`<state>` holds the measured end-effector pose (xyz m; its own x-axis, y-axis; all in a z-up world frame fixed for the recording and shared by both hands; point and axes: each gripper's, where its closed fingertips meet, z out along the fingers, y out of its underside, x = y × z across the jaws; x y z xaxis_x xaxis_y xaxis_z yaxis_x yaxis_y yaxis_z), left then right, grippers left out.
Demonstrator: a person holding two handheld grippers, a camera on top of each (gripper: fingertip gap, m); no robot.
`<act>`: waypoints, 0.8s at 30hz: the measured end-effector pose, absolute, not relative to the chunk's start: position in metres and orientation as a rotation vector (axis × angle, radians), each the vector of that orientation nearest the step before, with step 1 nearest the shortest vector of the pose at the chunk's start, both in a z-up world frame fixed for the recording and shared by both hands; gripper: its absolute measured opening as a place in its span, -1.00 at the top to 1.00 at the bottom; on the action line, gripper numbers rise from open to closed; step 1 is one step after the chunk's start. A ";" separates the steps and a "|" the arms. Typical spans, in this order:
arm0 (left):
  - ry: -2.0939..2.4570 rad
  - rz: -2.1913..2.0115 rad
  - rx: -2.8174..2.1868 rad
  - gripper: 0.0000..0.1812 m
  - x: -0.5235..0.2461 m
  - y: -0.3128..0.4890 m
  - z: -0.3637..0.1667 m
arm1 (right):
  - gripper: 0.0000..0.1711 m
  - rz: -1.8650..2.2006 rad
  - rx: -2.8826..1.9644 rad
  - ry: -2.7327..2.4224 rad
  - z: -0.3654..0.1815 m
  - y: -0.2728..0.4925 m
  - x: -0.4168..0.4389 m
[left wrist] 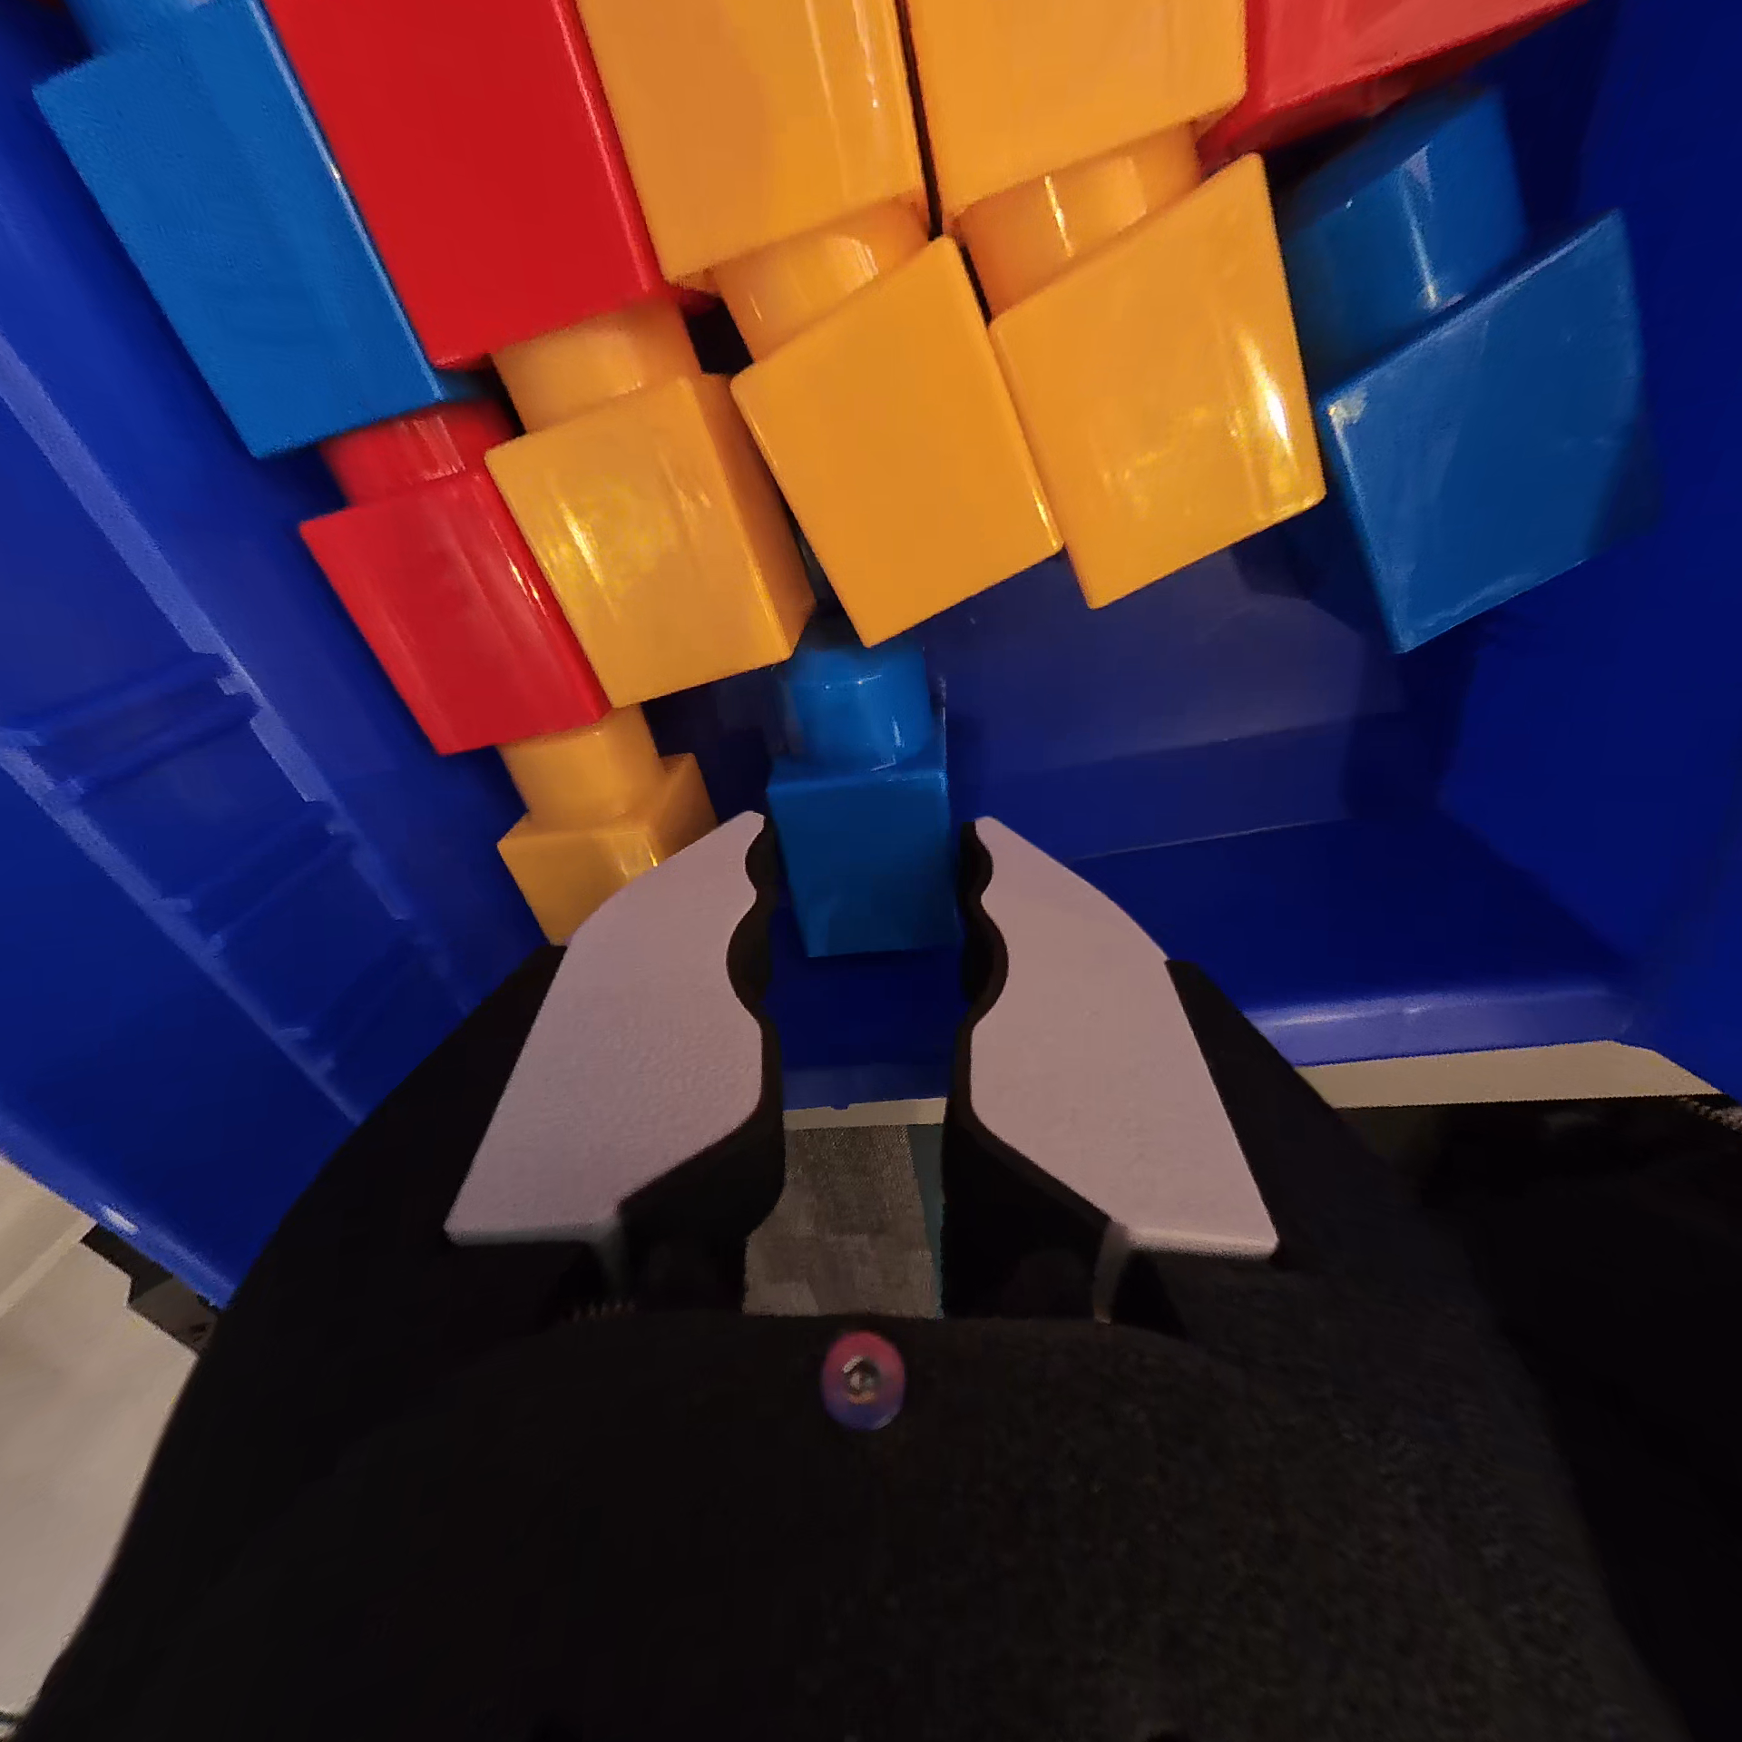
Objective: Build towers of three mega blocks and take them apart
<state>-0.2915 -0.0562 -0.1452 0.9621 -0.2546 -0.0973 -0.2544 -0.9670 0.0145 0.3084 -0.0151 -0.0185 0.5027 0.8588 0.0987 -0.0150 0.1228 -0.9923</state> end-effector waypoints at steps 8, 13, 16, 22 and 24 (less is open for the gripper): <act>-0.513 -0.057 3.336 0.60 -0.286 -0.047 -0.080 | 0.35 0.776 -1.286 -0.831 -0.014 -0.017 0.307; -0.883 0.160 3.649 0.60 -0.227 -0.022 0.009 | 0.38 0.798 -1.226 -0.877 0.009 -0.031 0.284; -1.350 0.462 3.732 0.60 -0.150 -0.017 0.060 | 0.41 0.844 -1.175 -0.914 0.039 -0.044 0.257; -2.156 1.204 3.400 0.60 0.016 -0.041 0.094 | 0.49 1.048 -1.123 -1.049 0.093 -0.076 0.188; -2.289 1.392 3.224 0.60 0.060 -0.052 0.089 | 0.50 1.087 -1.126 -1.080 0.102 -0.082 0.170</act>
<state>0.0598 -0.0519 0.0890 0.3882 -0.9171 -0.0913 -0.3409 -0.0509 -0.9387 0.1702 -0.0821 0.1024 0.1398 0.9862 0.0890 -0.0948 0.1028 -0.9902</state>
